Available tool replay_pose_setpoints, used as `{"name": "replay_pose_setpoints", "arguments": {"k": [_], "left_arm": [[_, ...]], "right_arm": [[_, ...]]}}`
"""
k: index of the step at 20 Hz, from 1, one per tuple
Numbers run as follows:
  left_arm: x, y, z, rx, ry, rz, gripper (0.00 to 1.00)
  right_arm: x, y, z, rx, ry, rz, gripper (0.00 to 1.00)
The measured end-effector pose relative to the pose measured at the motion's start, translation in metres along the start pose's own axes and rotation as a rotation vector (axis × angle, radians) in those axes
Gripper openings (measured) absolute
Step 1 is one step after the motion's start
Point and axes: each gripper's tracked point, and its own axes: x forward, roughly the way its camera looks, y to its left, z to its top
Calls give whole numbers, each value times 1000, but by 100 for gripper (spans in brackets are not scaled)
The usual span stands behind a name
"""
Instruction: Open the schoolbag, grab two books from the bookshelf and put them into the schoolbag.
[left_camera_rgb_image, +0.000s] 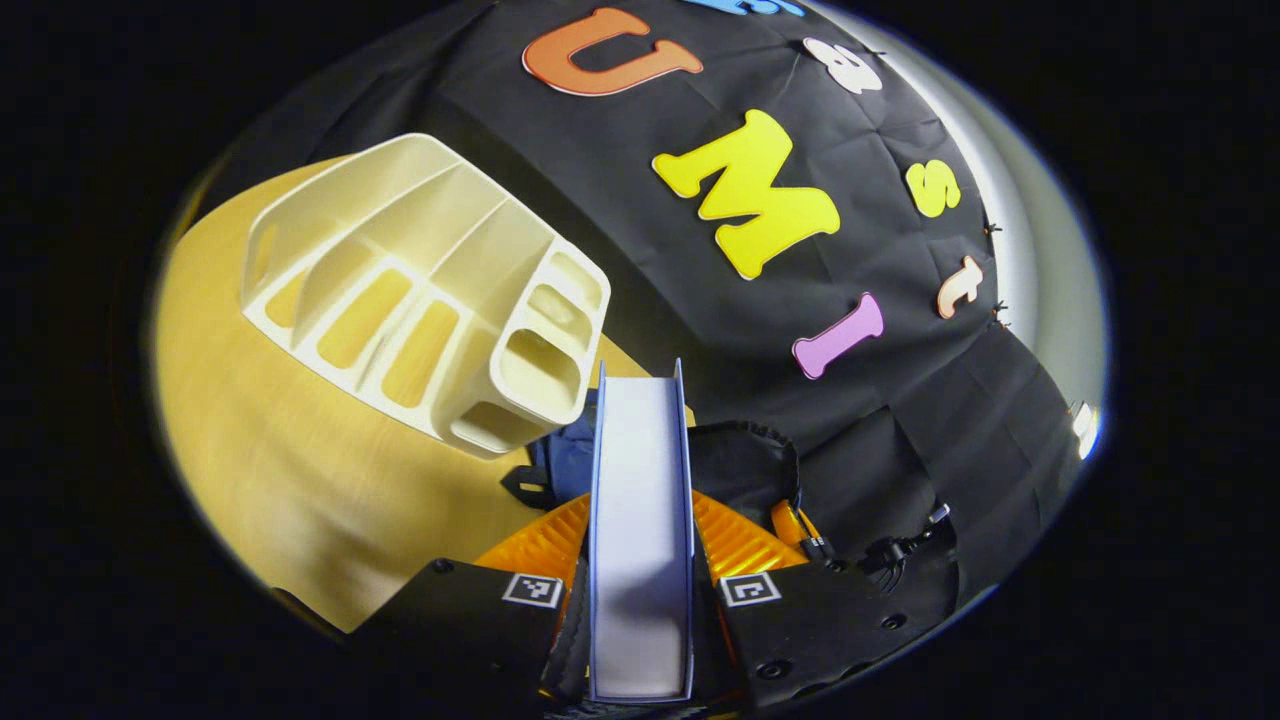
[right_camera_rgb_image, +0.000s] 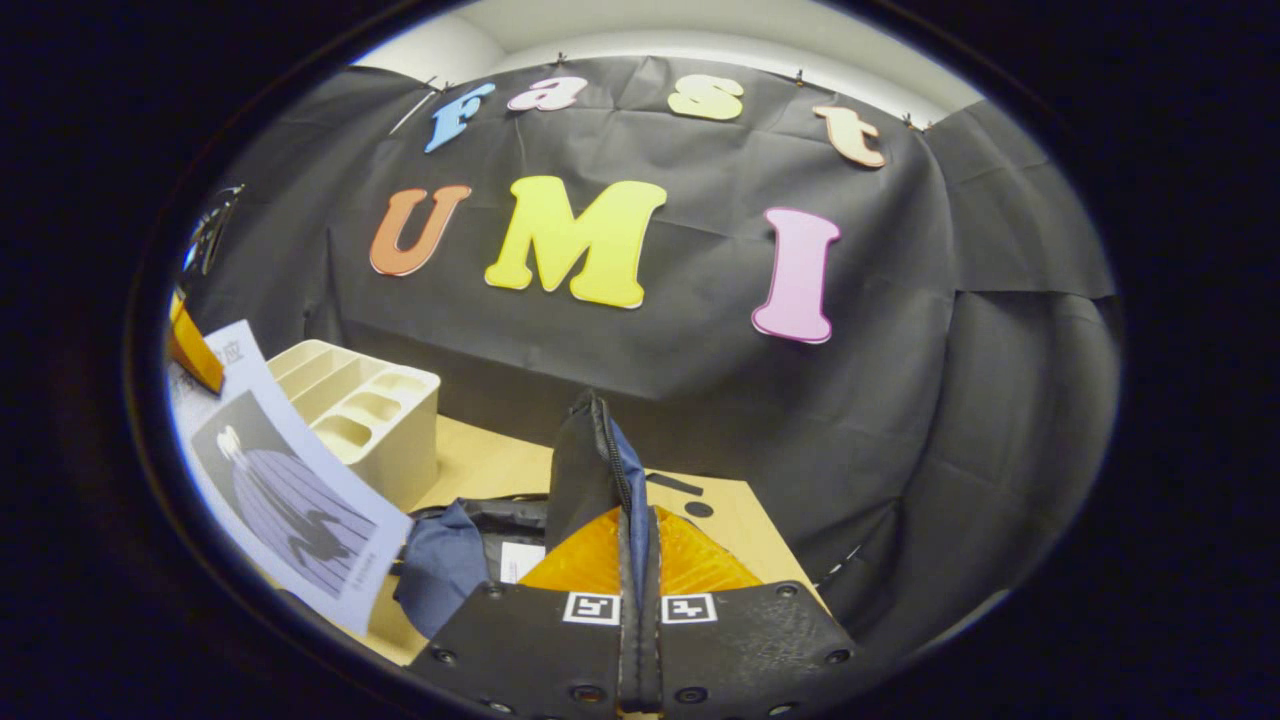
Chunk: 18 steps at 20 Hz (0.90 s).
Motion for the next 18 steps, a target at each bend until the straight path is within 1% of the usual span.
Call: {"name": "replay_pose_setpoints", "arguments": {"k": [1,3,4,6,8,9,11,13,15,17,18], "left_arm": [[10,-3,2,-26,-3,-17,43],[31,-5,7,-65,-19,-36,43],[42,-3,9,-79,-24,-39,43],[67,1,12,-120,-40,-33,43],[87,4,11,-142,-50,-31,43],[97,6,8,-152,-43,-25,43],[114,6,-1,-168,-25,-23,43],[129,7,-6,-172,-18,-17,43],[141,12,-16,-156,-8,23,43],[150,5,-21,-147,-20,18,43],[155,9,-25,-109,-36,50,43]], "right_arm": [[0,0,3,0,-3,7,0],[1,-8,10,-8,-18,-2,0],[2,-11,12,-10,-27,-8,0],[4,-11,11,-9,-26,10,1],[10,-18,5,-1,-2,-5,0],[12,-21,4,26,14,-13,0],[13,-16,3,71,30,22,0],[12,-15,5,83,20,40,0],[8,-12,16,90,-14,67,0],[5,-13,23,68,-44,68,0],[5,-13,26,64,-57,68,0]]}}
